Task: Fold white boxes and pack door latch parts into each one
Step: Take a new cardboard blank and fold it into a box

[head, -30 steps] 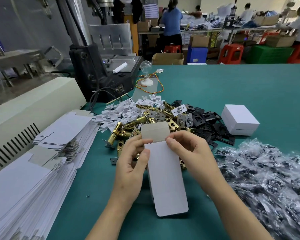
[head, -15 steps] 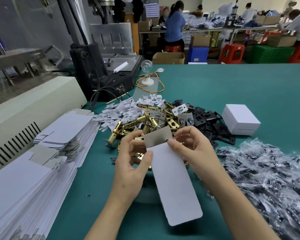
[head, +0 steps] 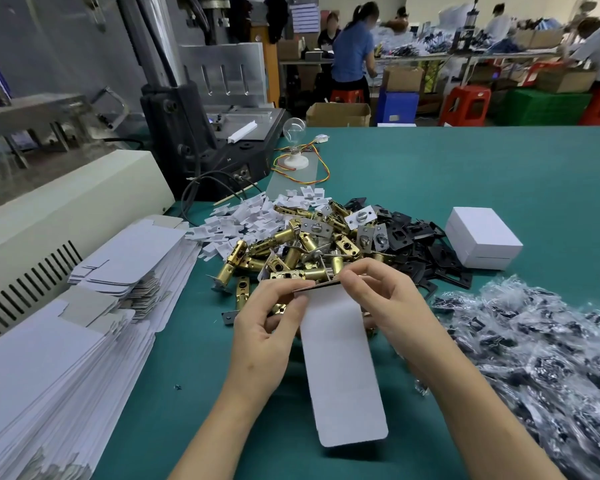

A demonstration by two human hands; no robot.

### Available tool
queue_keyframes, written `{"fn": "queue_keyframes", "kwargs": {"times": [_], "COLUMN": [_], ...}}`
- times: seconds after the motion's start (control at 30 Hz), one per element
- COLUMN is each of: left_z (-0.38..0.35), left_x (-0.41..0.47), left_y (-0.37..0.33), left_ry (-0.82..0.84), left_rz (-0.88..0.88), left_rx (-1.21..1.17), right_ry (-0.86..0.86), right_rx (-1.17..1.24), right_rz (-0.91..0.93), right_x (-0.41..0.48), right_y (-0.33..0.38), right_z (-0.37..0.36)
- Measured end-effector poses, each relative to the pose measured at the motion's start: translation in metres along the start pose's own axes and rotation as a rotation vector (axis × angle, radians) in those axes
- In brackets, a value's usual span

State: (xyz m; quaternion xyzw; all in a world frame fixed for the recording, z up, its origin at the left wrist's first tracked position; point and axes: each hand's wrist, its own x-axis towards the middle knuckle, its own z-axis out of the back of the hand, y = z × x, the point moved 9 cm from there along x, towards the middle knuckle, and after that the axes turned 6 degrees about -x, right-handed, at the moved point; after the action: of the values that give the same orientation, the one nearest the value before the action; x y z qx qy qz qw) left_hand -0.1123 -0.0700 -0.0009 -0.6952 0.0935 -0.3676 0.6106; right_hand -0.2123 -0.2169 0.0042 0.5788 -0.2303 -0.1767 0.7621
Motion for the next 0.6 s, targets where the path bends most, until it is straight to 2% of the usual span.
{"fn": "queue_keyframes", "kwargs": {"times": [0.17,0.4,0.6], "left_z": [0.002,0.004,0.009], "left_x": [-0.001,0.0,0.001], "left_y": [0.005,0.021,0.027], "left_ry": [-0.013,-0.008,-0.062], "left_rz": [0.043,0.188,0.274], "left_rx": [-0.005,-0.043,-0.182], "right_ry": [0.001,0.051,0.125], "right_rx": [-0.06,-0.086,-0.072], "right_rz": [0.036,0.03,0.009], "right_x": [-0.002,-0.004,-0.005], "right_y": [0.006,0.002,-0.002], "right_z": [-0.001,-0.011,-0.018]}}
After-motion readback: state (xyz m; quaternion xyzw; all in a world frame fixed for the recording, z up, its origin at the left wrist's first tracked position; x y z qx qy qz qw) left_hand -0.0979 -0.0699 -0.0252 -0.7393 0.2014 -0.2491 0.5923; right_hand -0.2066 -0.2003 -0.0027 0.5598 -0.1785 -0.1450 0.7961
